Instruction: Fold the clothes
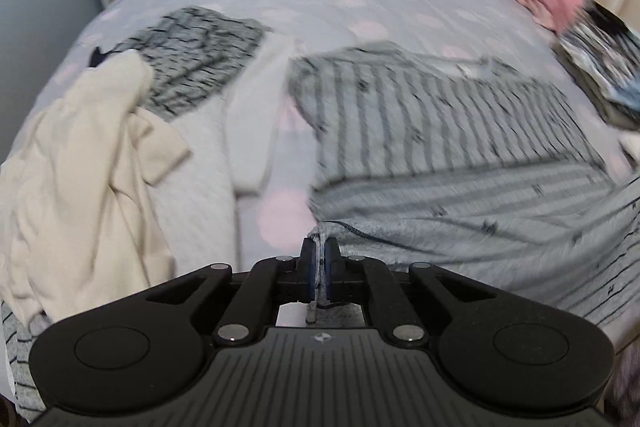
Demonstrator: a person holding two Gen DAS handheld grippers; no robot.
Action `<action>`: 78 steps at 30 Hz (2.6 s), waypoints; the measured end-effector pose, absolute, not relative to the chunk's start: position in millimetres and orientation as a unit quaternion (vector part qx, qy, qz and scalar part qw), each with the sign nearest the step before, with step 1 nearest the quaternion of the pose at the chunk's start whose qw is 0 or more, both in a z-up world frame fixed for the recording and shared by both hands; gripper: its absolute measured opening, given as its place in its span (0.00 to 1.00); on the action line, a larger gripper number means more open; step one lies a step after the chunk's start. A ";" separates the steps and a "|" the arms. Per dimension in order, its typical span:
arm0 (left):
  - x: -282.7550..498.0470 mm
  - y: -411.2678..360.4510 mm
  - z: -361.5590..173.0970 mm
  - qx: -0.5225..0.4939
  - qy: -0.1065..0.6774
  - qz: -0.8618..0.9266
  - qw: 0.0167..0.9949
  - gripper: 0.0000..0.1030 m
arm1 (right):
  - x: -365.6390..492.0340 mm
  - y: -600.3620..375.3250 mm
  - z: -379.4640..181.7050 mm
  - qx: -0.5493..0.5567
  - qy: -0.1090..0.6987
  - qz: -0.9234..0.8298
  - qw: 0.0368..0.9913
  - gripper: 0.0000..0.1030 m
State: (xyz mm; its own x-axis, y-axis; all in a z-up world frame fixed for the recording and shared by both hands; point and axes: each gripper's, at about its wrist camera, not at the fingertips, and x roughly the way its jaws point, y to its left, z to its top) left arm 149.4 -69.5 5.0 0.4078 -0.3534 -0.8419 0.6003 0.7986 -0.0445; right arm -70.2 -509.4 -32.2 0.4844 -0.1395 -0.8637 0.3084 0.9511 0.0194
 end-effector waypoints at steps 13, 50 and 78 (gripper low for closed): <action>162.4 -78.2 -29.1 0.159 0.417 -0.238 0.863 0.12 | -26.3 -528.2 -48.8 0.081 0.451 -0.187 0.869 0.32; -43.5 -107.9 -143.4 0.671 0.167 -0.356 0.629 0.46 | -185.9 -357.6 -169.5 -0.562 0.413 0.072 0.713 0.57; -23.9 -114.0 -178.6 0.730 0.085 -0.293 0.612 0.26 | -180.9 -370.8 -190.5 -0.637 0.390 0.052 0.663 0.52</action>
State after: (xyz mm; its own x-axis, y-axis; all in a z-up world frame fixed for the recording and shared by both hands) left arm -23.9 -114.0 -178.6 0.8144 -0.2340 -0.5310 0.4821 -0.2365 0.8436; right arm -180.9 -370.8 -190.5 0.6899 -0.4282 -0.5836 -0.5663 0.1829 -0.8037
